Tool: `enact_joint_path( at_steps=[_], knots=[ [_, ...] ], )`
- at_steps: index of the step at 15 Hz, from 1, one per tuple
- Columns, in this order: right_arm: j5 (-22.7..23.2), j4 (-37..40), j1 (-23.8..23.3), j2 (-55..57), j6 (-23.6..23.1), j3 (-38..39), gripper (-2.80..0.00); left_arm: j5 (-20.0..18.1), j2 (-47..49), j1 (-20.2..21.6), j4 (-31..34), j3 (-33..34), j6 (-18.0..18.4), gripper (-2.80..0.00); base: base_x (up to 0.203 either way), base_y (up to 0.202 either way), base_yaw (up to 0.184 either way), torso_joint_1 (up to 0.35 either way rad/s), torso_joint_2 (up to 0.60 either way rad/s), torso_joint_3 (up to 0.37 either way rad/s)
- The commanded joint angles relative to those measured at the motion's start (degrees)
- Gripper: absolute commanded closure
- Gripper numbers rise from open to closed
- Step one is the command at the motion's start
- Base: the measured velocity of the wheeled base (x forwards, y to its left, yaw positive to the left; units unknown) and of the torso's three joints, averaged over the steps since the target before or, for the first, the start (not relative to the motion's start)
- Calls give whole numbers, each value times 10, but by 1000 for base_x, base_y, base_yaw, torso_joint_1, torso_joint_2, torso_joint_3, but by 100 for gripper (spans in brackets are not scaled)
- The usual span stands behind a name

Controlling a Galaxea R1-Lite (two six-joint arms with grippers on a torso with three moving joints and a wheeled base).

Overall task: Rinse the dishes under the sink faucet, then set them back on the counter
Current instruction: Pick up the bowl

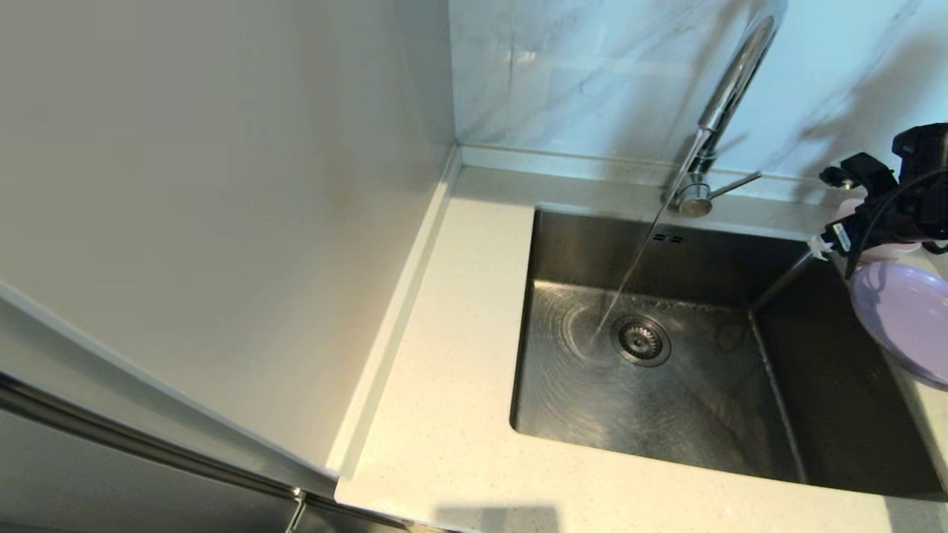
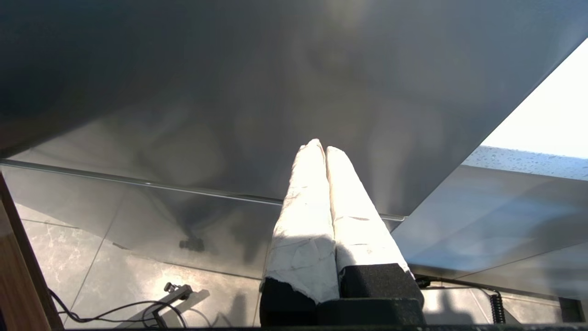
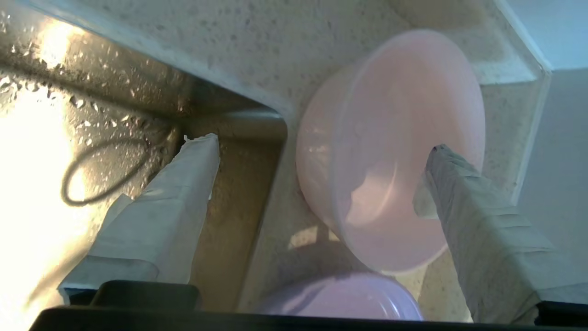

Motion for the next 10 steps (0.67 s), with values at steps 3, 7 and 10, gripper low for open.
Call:
enact_joint_path(
  at_steps=[3,7,10],
  knots=[
    [-10,-8,0,17,-10,0,-280,0,0,0,0,0,0,0,0,0,0,0,0,0],
    [-27,-33,0,27,-31,0,0,-1,0,0,0,0,0,0,0,0,0,0,0,0],
    [-27,-45,0,28,-31,0,0,0,0,0,0,0,0,0,0,0,0,0,0,0]
  ],
)
